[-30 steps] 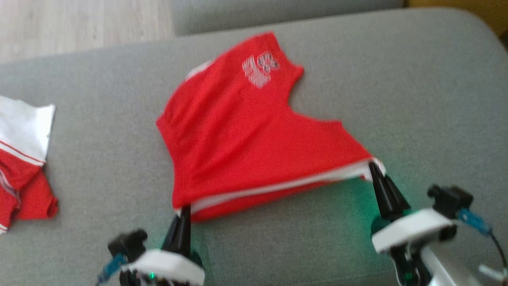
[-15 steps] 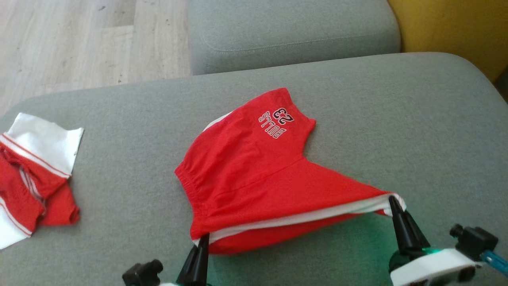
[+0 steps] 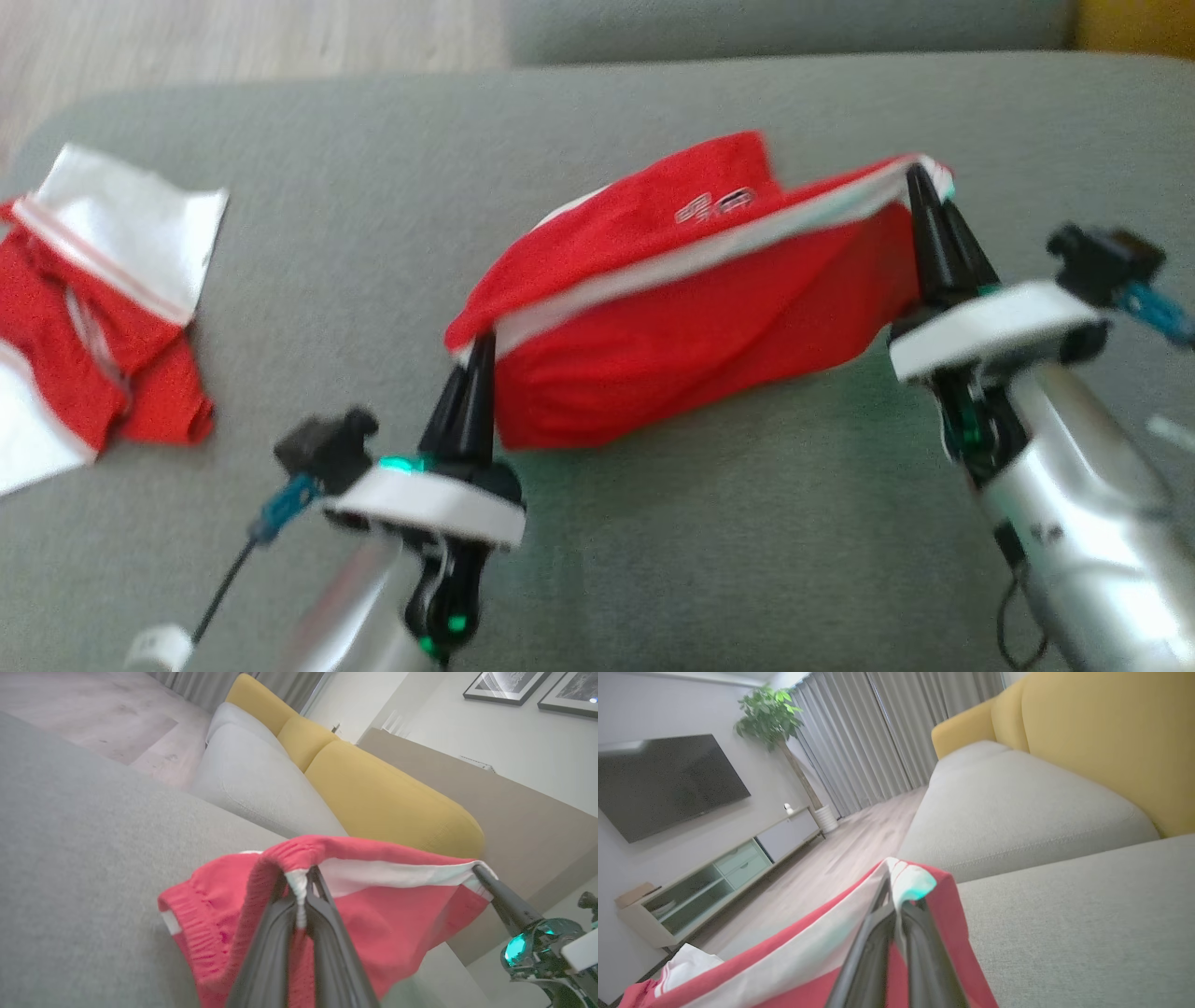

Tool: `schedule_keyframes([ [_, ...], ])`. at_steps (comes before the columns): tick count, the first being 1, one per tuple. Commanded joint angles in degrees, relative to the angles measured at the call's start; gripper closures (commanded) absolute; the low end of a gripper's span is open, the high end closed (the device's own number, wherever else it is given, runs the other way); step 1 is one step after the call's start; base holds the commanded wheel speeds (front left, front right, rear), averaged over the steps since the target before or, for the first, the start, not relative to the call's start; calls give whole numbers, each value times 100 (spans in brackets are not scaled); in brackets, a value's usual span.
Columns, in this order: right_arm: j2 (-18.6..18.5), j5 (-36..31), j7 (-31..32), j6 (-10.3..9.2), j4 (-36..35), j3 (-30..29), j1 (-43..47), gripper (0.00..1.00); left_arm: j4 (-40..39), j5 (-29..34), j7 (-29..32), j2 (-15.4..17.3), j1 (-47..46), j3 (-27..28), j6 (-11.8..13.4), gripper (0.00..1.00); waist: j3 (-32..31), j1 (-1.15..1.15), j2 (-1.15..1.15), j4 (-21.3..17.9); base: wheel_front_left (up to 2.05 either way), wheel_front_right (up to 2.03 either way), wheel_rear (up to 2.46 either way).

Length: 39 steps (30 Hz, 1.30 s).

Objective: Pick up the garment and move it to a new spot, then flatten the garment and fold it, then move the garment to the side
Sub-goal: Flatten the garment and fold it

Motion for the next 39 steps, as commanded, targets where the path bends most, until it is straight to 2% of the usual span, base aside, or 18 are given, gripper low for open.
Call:
schedule_keyframes([
  [1,81,-38,-10,37,122,171,-333,100,-62,81,-30,-12,-345,197,9,100,378,-2,0,367,0,0,0],
  [10,384,-155,-41,37,1757,306,-1891,100,464,342,-30,-136,-1297,129,9,100,1023,-2,0,706,0,0,0],
  [17,489,-318,-57,37,2468,351,-2616,100,769,298,-30,-162,-1796,119,9,100,1353,-2,0,811,0,0,0],
  [18,514,-338,-59,37,2568,344,-2699,73,807,293,-30,-163,-1845,111,9,100,1389,-2,0,806,0,0,0],
  [19,533,-389,-60,37,2674,354,-2774,0,831,275,-30,-164,-1882,101,9,89,1424,-2,0,800,0,0,0],
  [20,553,-435,-60,37,2758,349,-2840,0,854,240,-30,-165,-1907,98,9,53,1456,-2,0,793,0,0,0],
  [21,552,-499,-61,37,2805,312,-2900,0,888,225,-30,-165,-1918,101,9,0,1478,-2,0,788,0,0,0],
  [32,321,-1577,-63,37,2968,40,-2556,0,1042,665,-30,-167,-1397,719,9,0,1401,-2,0,738,0,0,0],
  [39,342,-1887,7,37,3793,5,-2202,0,813,1042,-30,-167,-895,1076,9,0,1301,-2,0,802,0,0,0],
])
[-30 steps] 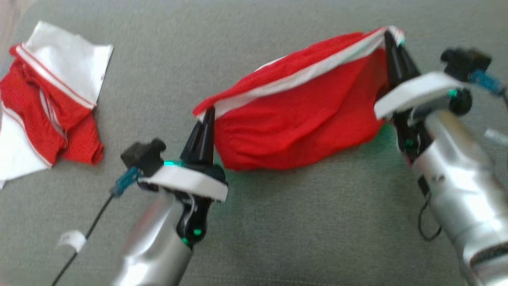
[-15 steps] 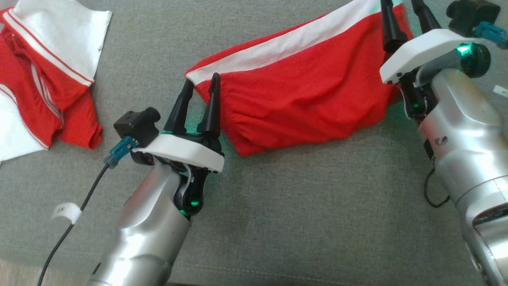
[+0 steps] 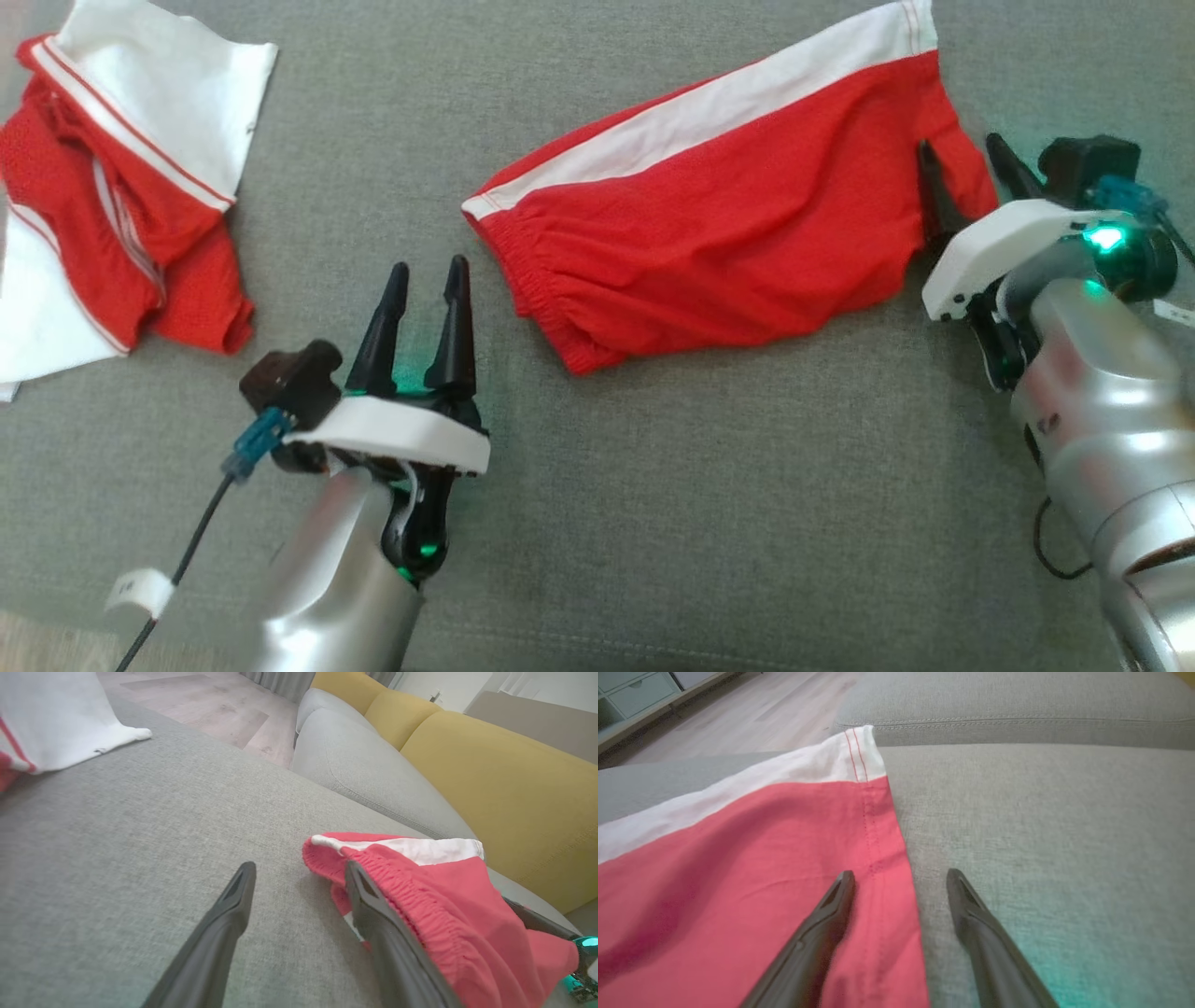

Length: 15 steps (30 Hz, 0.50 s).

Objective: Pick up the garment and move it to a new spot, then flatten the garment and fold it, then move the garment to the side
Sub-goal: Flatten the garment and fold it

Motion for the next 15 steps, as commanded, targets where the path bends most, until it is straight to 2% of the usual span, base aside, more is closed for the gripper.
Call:
schedule_keyframes([
  [1,149,-26,94,37,-15,74,50,0,-234,56,-30,86,43,260,9,0,-25,0,0,29,0,0,0],
  [4,263,4,309,37,68,177,175,0,-324,85,-30,86,175,343,9,0,-55,0,0,66,0,0,0],
  [5,305,16,363,37,64,251,222,3,-352,123,-30,86,207,369,9,0,-68,0,0,79,0,0,0],
  [6,341,60,426,37,42,316,274,85,-378,163,-30,86,234,406,9,0,-83,0,0,92,0,0,0],
  [7,369,120,497,37,16,375,329,100,-398,190,-30,85,263,435,9,0,-102,0,0,101,0,0,0],
  [10,399,326,579,37,-84,481,459,100,-412,335,-30,85,354,543,9,0,-195,0,0,120,0,0,0],
  [15,265,760,249,37,-251,376,710,100,-413,512,-30,85,560,792,9,0,-503,0,0,71,0,0,0],
])
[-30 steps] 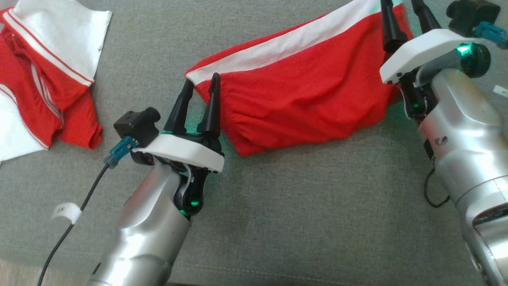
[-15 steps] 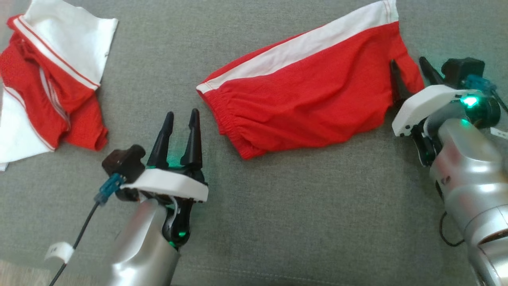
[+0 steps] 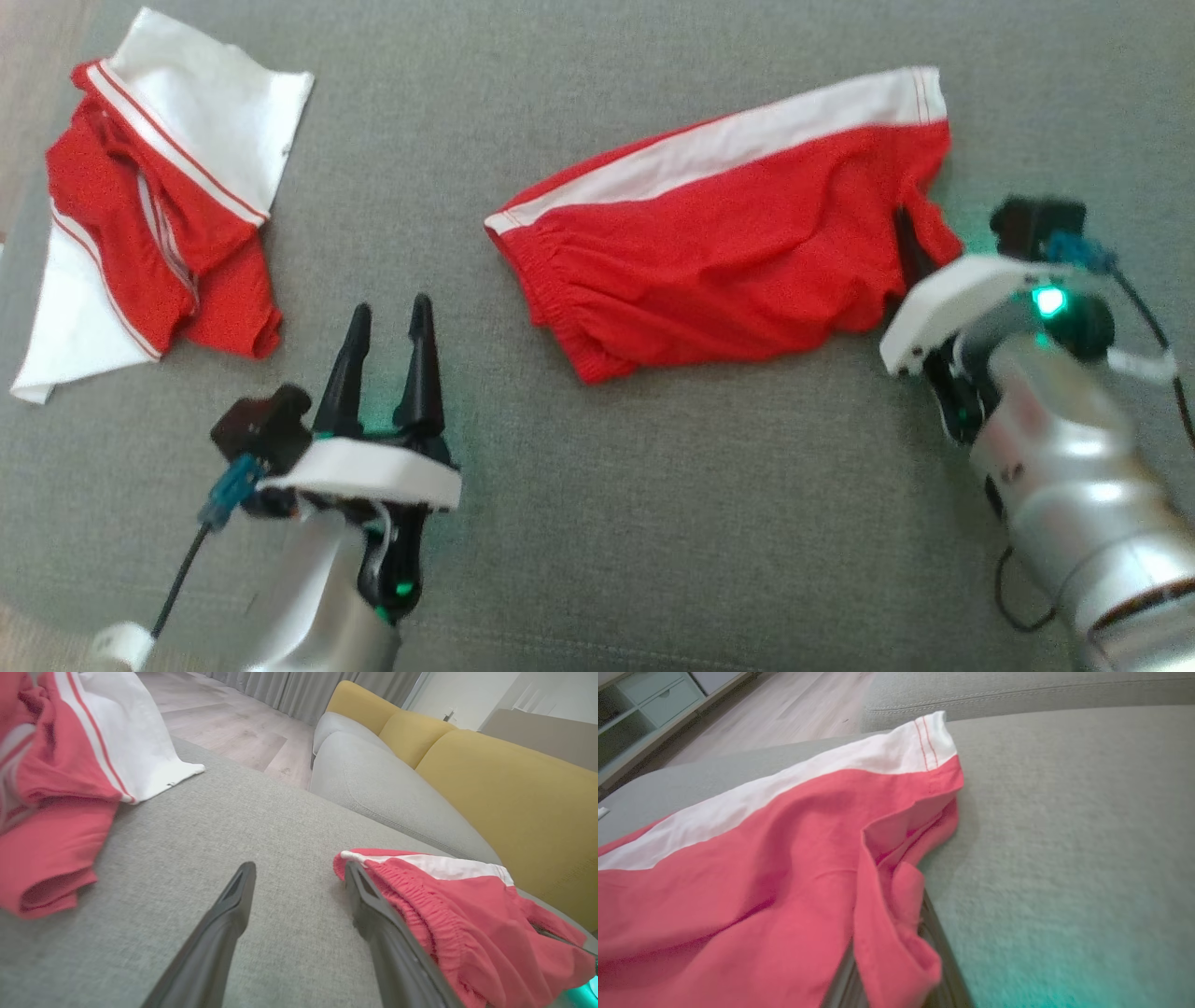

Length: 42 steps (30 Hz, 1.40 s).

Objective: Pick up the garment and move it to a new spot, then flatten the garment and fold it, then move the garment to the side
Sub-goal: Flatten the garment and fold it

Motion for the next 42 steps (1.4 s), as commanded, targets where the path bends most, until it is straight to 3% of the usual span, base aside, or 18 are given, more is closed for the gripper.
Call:
schedule_keyframes([
  [1,31,178,-117,37,-103,20,337,100,-156,120,-29,86,104,279,9,0,-227,0,0,-73,0,0,0],
  [13,-254,1082,-358,37,-847,-127,1643,100,-119,231,-29,86,1134,966,38,0,-1096,0,0,-555,0,0,0],
  [19,-442,876,-370,37,-1288,-399,1889,100,-125,95,-29,86,1419,996,48,0,-1159,0,0,-587,0,0,0],
  [25,118,144,-371,37,-2427,-444,1754,100,-82,140,-29,86,1434,740,46,0,-1225,0,0,-333,0,0,0],
  [31,550,175,-346,37,-2850,662,1872,100,-26,200,-29,86,1500,676,46,0,-1356,0,0,1,0,0,0],
  [32,569,299,-303,37,-2793,875,1916,80,-15,215,-29,86,1510,663,45,0,-1383,0,0,51,0,0,0],
  [33,580,409,-304,37,-2783,1091,1939,9,-9,227,-29,86,1518,658,44,0,-1403,0,0,91,0,0,0],
  [34,584,534,-308,37,-2857,1366,1968,0,-5,236,-29,86,1523,650,44,0,-1422,0,0,123,0,0,0],
  [38,588,1145,-334,37,-3178,2169,2083,0,-51,290,-29,86,1534,720,60,0,-1476,0,0,68,0,0,0],
  [42,587,1212,-366,37,-3191,2157,2076,0,-172,422,-29,86,1542,843,88,0,-1518,0,0,-176,0,0,0],
])
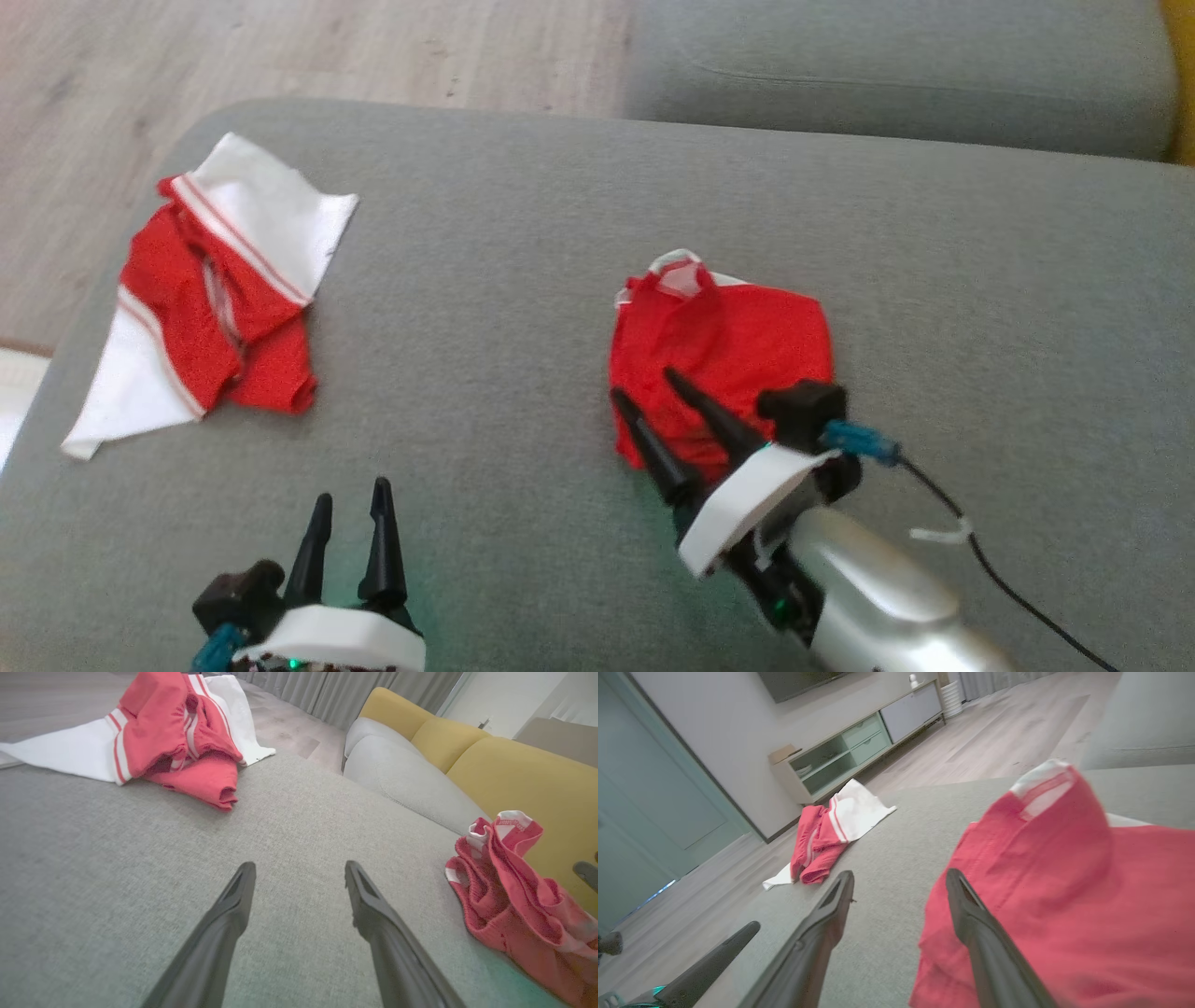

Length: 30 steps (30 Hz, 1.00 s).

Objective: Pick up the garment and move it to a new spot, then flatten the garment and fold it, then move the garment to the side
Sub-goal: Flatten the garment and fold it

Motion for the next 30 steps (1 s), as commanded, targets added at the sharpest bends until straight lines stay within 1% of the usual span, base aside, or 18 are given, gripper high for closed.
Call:
schedule_keyframes([
  [1,25,-70,-76,37,-251,-268,-76,0,-264,115,-30,49,-150,249,43,0,-31,0,0,-223,0,0,0],
  [3,-76,-316,-78,37,-402,-734,21,0,-337,241,-30,49,-151,331,61,0,-38,0,0,-369,0,0,0],
  [7,-211,-1088,-79,37,-637,-2003,424,0,-528,603,-30,49,-125,495,139,0,-66,0,0,-624,0,0,0],
  [8,-211,-1088,-79,37,-637,-2003,424,0,-528,603,-30,49,-125,495,139,0,-66,0,0,-624,0,0,0],
  [12,-172,-1911,-80,37,-787,-3078,890,0,-737,1075,-30,49,-31,630,232,0,-117,0,0,-818,0,0,0],
  [16,-63,-2467,-80,37,-908,-3811,1290,0,-937,1427,-30,49,157,681,349,0,-177,0,0,-957,0,0,0],
  [19,3,-2683,-80,37,-941,-4112,1568,0,-1091,1574,-30,49,363,629,407,0,-238,0,0,-1027,0,0,0],
  [23,42,-2779,-80,37,-942,-4238,1842,0,-1246,1601,-30,49,626,522,518,0,-285,0,0,-1082,0,0,0],
  [26,46,-2587,-80,37,-968,-4144,1926,0,-1333,1545,-30,49,676,407,614,0,-291,0,0,-1079,0,0,0],
  [30,47,-2486,-81,37,-984,-4076,1896,0,-1377,1576,-30,49,611,297,617,0,-262,0,0,-1044,0,0,0],
])
